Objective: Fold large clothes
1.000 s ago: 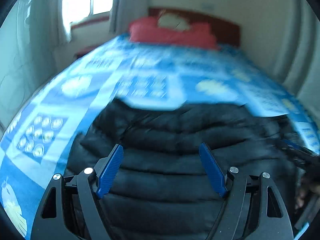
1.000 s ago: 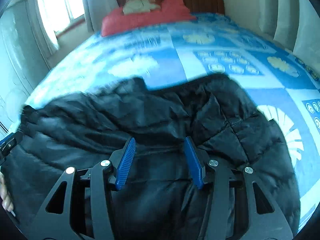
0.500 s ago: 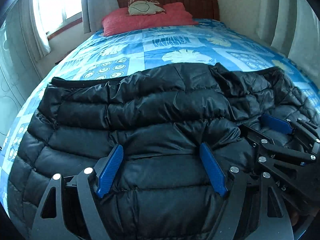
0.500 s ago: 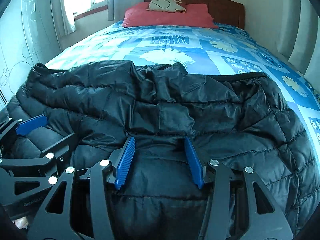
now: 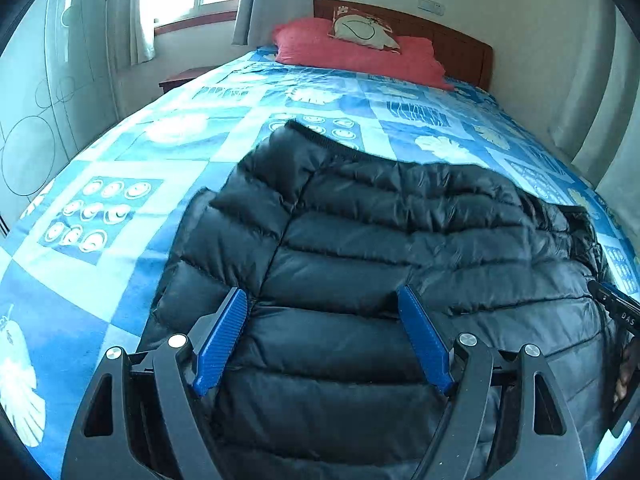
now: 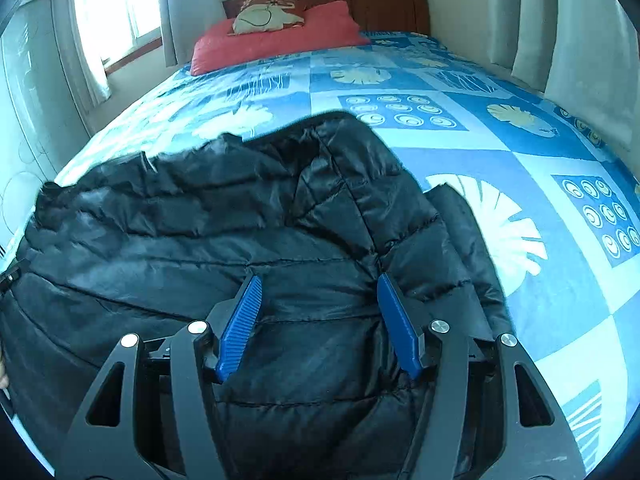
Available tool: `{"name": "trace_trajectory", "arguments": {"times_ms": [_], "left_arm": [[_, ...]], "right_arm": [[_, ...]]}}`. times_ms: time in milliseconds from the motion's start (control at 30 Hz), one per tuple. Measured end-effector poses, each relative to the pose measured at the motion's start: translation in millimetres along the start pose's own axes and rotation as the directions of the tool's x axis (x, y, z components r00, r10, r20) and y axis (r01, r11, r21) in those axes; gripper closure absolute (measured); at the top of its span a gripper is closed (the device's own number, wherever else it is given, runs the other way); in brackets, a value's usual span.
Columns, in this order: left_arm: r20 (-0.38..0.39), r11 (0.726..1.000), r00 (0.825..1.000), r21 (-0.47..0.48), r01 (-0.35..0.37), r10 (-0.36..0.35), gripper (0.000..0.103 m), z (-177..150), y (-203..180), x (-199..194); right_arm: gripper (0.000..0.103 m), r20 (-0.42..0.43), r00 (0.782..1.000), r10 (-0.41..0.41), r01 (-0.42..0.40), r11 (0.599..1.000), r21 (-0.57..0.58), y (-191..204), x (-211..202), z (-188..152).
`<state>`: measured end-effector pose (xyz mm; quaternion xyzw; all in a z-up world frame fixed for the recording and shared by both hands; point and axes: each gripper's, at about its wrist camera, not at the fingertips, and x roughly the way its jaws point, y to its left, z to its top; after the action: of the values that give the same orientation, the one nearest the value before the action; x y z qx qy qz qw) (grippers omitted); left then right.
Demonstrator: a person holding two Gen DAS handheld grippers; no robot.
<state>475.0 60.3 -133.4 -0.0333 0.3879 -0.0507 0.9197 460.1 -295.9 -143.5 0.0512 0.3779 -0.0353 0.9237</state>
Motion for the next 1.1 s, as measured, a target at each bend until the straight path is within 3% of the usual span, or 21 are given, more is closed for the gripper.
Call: {"name": "trace_trajectory", "arguments": {"times_ms": [133,267,367,467,633,767,833,1000,1100], "left_arm": [[0.008,0.999,0.999,-0.023,0.033,-0.033,0.025,-8.7,5.3,14.2],[-0.015,1.000,1.000,0.004,0.000,0.000,0.025,-4.0,-0.3,14.4],[-0.028,1.000,0.999,0.009,-0.018,0.018,0.025,0.0,-1.8,-10.6],[0.012,1.000,1.000,-0.001,-0.026,0.026,0.025,-8.7,7.3,-43.3],[0.010,0.991,0.999,-0.126,-0.035,0.036,0.025,-46.7,45.4,-91.8],[-0.045,0.956,0.999,-0.294,0.009,-0.023,0.025,-83.9,75.7,-108.2],[-0.053,0.927,0.995,-0.370,0.064,-0.090,0.025,-101.9,84.5,-110.7],[-0.051,0.921,0.992,-0.379,0.091,-0.119,0.020,-108.1,78.5,-102.3],[-0.028,0.880,0.984,-0.453,0.144,-0.175,0.020,-105.3,84.6,-93.8]], "right_arm": [[0.043,0.026,0.999,0.047,-0.048,0.998,0.042,-10.4,8.0,-6.0],[0.042,0.008,0.999,0.042,-0.043,0.998,0.042,-8.9,2.9,-0.5],[0.042,-0.003,0.999,0.040,-0.039,0.998,0.045,-10.1,-16.9,2.3],[0.034,0.022,1.000,0.012,-0.013,0.999,0.032,-17.3,-50.5,-11.4],[0.029,0.012,1.000,-0.017,0.016,0.997,0.080,-50.2,-94.1,-52.8],[0.028,-0.035,0.999,0.003,0.003,0.985,0.173,-74.1,-106.1,-83.9],[0.028,-0.060,0.998,0.019,-0.005,0.977,0.212,-79.2,-104.7,-96.2],[0.028,-0.086,0.991,0.099,-0.070,0.953,0.294,-79.5,-94.3,-105.5],[0.027,-0.072,0.993,0.095,-0.065,0.940,0.335,-75.0,-90.2,-109.8]]}}
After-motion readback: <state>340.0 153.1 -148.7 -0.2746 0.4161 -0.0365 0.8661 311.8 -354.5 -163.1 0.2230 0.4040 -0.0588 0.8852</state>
